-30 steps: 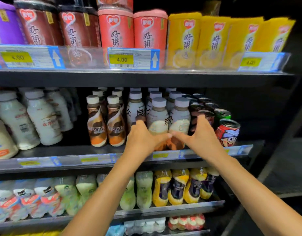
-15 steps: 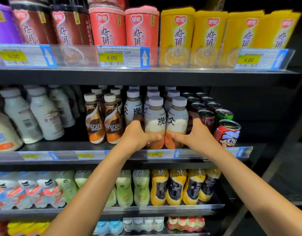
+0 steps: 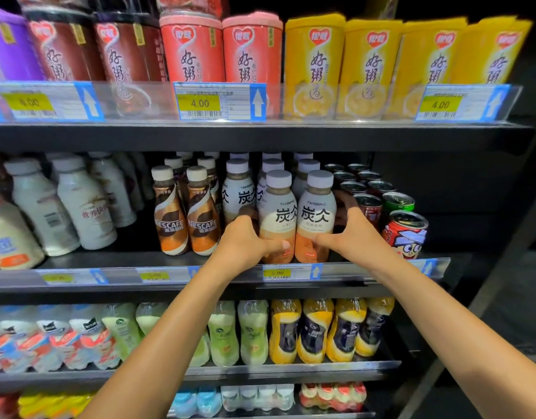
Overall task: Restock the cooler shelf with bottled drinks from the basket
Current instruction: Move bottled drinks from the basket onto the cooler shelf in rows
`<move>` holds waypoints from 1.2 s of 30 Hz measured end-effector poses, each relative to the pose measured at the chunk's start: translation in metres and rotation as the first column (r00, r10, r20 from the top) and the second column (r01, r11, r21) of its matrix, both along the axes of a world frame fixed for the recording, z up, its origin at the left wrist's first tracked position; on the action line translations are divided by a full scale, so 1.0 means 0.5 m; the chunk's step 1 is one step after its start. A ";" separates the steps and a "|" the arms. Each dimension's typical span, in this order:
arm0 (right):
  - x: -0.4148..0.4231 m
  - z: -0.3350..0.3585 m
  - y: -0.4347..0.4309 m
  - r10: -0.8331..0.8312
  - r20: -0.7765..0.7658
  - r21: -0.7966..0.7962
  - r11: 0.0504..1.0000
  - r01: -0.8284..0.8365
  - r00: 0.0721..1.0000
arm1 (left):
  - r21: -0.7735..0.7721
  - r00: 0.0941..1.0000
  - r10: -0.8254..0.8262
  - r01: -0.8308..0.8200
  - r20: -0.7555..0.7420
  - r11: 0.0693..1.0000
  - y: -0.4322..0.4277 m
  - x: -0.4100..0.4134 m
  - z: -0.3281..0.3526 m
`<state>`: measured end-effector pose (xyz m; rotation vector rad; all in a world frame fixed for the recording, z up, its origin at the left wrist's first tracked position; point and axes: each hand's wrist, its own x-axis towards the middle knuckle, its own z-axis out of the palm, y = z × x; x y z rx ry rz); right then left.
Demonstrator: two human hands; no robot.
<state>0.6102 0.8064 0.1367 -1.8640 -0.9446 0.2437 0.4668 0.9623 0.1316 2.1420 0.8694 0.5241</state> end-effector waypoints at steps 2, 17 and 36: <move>-0.002 0.002 -0.003 0.037 -0.014 0.016 0.999 -0.037 0.999 | -0.017 1.000 -0.021 0.021 0.018 1.000 0.004 -0.001 -0.003; 0.011 -0.013 0.008 -0.036 0.060 -0.028 0.999 0.038 0.998 | 0.010 1.000 -0.026 0.025 0.018 1.000 0.014 0.003 -0.016; -0.002 -0.017 0.012 -0.036 0.119 0.012 0.999 0.035 0.992 | 0.018 0.993 -0.030 0.028 0.112 0.999 0.036 0.000 -0.033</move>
